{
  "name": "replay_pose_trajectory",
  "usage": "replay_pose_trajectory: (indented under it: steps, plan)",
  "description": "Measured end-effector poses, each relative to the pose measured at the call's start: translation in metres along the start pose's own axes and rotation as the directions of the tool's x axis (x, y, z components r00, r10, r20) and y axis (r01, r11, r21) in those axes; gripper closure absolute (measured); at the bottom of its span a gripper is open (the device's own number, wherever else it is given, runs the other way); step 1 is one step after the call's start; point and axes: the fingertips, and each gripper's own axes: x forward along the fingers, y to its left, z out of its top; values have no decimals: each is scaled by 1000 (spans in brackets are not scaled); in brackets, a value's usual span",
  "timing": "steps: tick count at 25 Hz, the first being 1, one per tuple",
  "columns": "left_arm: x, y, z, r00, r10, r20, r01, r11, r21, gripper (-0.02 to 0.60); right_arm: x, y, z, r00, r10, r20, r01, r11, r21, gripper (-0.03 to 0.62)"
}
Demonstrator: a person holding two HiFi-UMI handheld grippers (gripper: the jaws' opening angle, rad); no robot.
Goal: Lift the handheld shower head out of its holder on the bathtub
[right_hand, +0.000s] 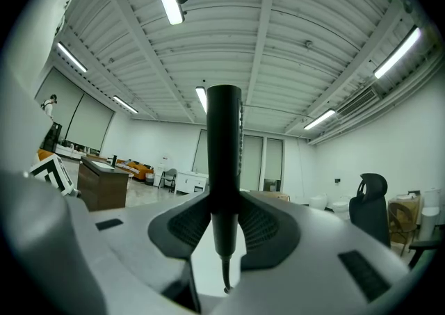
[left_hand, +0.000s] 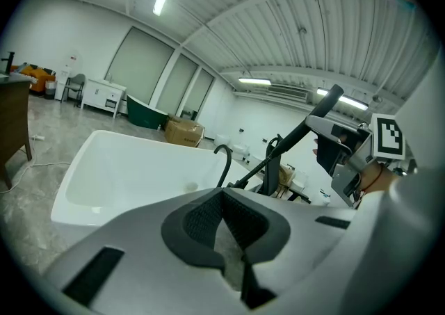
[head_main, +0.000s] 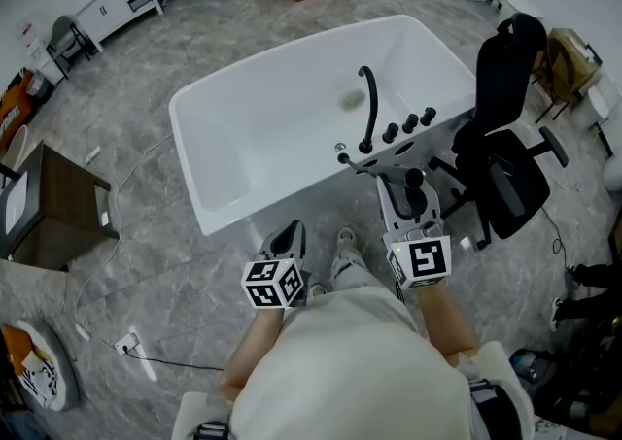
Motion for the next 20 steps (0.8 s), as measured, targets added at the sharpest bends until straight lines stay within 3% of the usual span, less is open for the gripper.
replay_pose_trajectory:
  steps: [20]
  plan:
    - [5, 0, -1, 1000, 3, -6, -3, 1000, -9, 561, 0, -5, 1, 1000, -18, 6, 18, 999, 27, 461]
